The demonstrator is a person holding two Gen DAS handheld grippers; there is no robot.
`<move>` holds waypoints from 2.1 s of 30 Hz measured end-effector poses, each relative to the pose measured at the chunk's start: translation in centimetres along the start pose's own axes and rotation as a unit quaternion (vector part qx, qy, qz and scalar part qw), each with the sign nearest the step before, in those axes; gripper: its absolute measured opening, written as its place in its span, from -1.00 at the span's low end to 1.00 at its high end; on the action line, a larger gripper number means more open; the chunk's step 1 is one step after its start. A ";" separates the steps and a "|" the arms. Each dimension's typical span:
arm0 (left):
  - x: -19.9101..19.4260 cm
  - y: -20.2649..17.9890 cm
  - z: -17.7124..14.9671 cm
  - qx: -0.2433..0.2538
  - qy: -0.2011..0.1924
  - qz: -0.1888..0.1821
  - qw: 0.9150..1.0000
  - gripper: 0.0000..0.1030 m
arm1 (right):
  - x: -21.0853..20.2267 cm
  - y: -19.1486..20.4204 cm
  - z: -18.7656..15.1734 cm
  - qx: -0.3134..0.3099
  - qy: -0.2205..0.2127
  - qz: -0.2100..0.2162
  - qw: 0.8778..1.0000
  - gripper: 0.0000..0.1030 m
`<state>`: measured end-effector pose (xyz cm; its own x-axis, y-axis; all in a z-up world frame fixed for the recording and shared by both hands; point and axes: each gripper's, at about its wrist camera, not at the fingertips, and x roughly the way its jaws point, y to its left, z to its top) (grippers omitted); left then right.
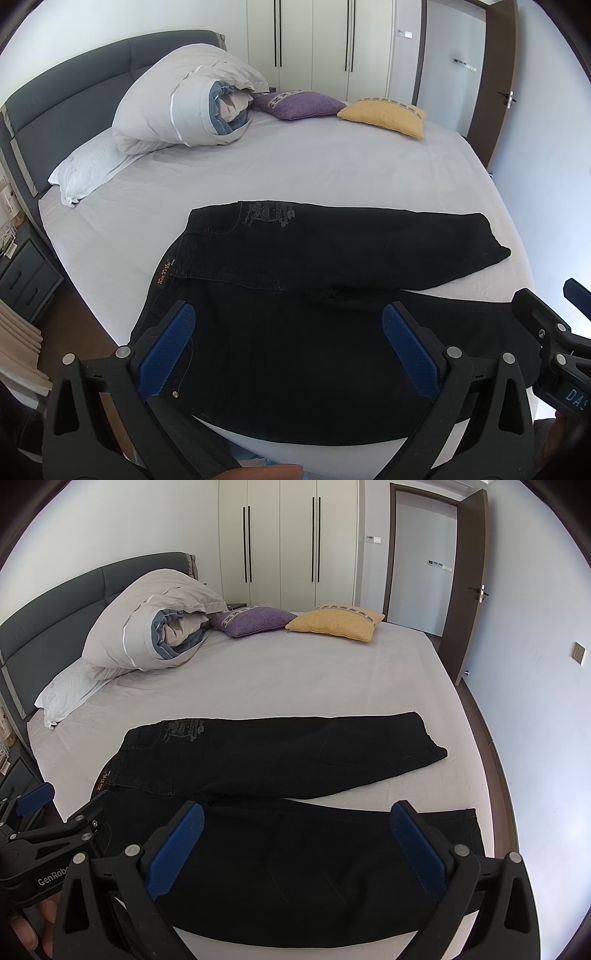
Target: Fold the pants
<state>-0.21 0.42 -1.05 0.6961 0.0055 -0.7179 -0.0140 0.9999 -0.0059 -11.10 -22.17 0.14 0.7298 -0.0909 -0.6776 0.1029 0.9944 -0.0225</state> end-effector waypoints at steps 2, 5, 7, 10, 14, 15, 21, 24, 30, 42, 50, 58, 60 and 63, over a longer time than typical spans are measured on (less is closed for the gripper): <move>0.0 0.0 0.0 0.000 0.000 0.000 1.000 1.00 | 0.0 0.0 0.0 0.000 0.000 0.000 1.000 1.00; 0.0 0.0 0.0 0.000 0.000 0.000 1.000 1.00 | 0.1 0.1 -0.1 0.000 0.000 0.000 1.000 1.00; 0.0 0.0 0.0 0.000 0.000 0.000 1.000 1.00 | 0.0 0.0 0.0 0.000 0.000 0.000 1.000 1.00; 0.0 0.1 0.0 0.000 0.000 0.000 1.000 1.00 | 0.0 0.0 0.0 0.000 0.000 0.000 1.000 1.00; 0.0 0.0 0.0 0.000 0.000 0.000 1.000 1.00 | 0.1 0.1 0.0 0.001 0.000 0.000 1.000 1.00; 0.0 0.0 -0.1 0.000 0.000 0.000 1.000 1.00 | 0.1 0.1 0.0 0.001 0.000 0.000 1.000 1.00; 0.1 0.0 -0.5 0.002 0.000 0.000 1.000 1.00 | 0.2 0.1 -0.1 0.000 0.001 0.000 1.000 1.00; 0.1 0.0 -0.6 0.002 0.001 0.000 1.000 1.00 | 0.2 0.0 -0.1 0.000 0.001 0.000 1.000 1.00; 0.1 -0.1 -0.5 0.002 0.001 0.000 1.000 1.00 | 0.1 0.1 -0.1 0.000 0.001 0.000 1.000 1.00; 0.1 -0.1 -0.5 0.002 0.001 0.000 1.000 1.00 | 0.2 0.1 -0.3 0.000 0.001 0.000 1.000 1.00; 0.2 0.0 -0.5 0.002 0.002 0.001 1.000 1.00 | 0.6 1.1 -0.9 0.000 0.003 0.000 1.000 1.00; 0.4 0.0 -1.1 0.004 0.003 0.003 1.000 1.00 | 0.7 1.2 -1.3 0.001 0.005 0.000 1.000 1.00; 0.6 0.1 -1.2 0.007 0.003 0.004 1.000 1.00 | 0.9 1.3 -1.5 0.001 0.007 0.000 1.000 1.00; 0.9 0.3 -1.4 0.012 -0.001 0.004 1.000 1.00 | 1.3 1.5 -1.6 -0.001 0.010 -0.001 1.000 1.00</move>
<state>-0.55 0.66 -2.65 0.6970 0.0135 -0.7169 -0.0026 0.9999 0.0162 -11.04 -20.76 -1.94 0.7161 -0.0924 -0.6919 0.1028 0.9943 -0.0264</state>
